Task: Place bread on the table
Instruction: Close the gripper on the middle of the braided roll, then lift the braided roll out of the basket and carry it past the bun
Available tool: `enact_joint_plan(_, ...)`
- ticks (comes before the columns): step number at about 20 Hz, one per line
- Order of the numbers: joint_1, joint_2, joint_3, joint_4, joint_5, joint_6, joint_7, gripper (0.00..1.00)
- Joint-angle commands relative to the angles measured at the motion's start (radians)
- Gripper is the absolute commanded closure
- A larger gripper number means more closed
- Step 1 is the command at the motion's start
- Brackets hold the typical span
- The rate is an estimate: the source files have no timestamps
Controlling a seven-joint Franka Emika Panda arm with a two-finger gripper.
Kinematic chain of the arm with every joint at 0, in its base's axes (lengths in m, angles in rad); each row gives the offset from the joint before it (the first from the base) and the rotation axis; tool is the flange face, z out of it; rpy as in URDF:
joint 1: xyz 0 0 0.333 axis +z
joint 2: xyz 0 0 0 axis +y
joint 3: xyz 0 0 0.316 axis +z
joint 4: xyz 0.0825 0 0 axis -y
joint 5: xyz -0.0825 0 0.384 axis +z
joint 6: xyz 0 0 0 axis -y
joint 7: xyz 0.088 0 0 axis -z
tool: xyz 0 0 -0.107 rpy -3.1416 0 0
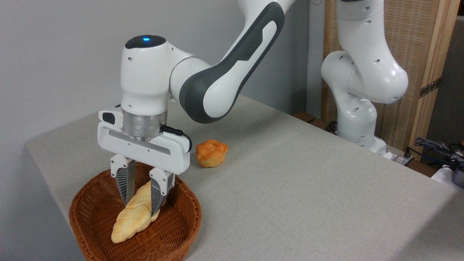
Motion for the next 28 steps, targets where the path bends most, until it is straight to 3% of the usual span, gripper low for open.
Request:
enact_joint_plan(1,0.007,-0.002,-0.003,-0.002,-0.014,0.016,0.000,0.51)
enact_joint_plan(13,0.007,-0.011,-0.002,0.001,-0.013,-0.001,-0.002,0.53)
enact_joint_plan(19,0.011,-0.043,0.004,0.045,-0.016,-0.118,0.030,0.53)
enact_joint_plan(28,0.009,-0.207,0.011,0.076,-0.003,-0.297,0.087,0.52)
